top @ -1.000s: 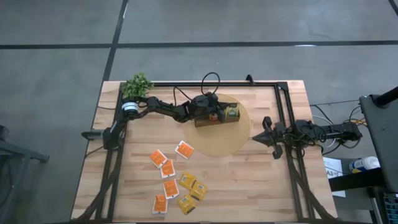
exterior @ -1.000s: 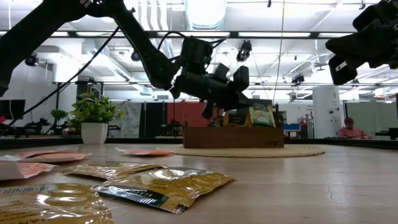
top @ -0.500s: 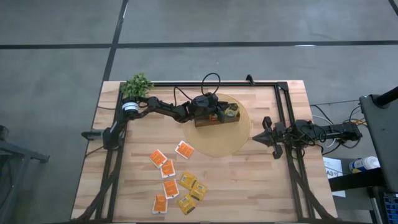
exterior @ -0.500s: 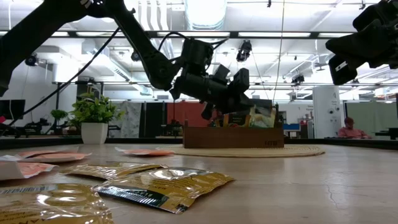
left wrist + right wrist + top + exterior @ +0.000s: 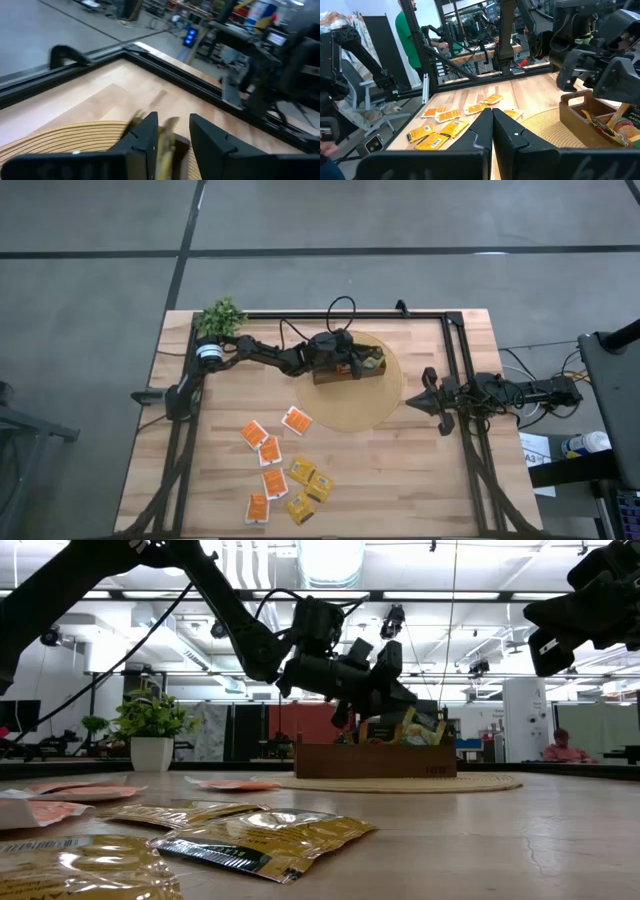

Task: Pick & Place Tea
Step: Adjust the yellow tea bag in the right section of the wooden organizer to align the position

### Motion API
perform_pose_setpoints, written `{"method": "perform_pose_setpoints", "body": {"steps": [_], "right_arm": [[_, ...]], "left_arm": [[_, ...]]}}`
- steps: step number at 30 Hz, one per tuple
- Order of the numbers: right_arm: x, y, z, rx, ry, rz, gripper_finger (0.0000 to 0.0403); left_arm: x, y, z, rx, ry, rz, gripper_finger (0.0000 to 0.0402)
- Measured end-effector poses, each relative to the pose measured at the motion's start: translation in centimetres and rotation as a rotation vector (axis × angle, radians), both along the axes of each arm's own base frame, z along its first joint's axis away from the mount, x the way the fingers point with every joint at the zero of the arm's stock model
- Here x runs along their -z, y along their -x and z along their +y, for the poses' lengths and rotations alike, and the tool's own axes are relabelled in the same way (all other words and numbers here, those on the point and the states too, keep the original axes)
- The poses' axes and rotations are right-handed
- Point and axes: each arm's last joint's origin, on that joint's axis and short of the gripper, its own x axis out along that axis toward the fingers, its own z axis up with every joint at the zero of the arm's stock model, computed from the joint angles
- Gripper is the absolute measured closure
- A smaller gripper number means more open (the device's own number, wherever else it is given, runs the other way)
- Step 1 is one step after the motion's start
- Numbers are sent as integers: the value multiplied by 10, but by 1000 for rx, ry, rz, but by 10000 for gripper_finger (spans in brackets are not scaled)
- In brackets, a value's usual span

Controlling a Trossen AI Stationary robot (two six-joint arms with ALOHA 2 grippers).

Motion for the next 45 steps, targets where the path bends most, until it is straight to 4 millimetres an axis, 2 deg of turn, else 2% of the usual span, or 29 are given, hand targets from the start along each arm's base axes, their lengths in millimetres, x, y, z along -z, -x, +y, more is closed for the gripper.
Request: {"method": "perform_pose_setpoints", "body": {"steps": [5, 35, 38, 43, 45], "right_arm": [[0, 0, 0, -1, 0, 0, 394], [0, 0, 0, 0, 0, 0, 394], [0, 0, 0, -1, 0, 0, 394], [0, 0, 0, -1, 0, 0, 394], [0, 0, 0, 0, 0, 0, 394]], "left_arm": [[-3, -2, -2, 72, -51, 6, 296], [1, -3, -2, 98, -116, 96, 297], [-1, -5, -1, 105, -120, 100, 316], [-4, -7, 0, 107, -119, 96, 389], [-7, -8, 0, 106, -115, 84, 398]]}}
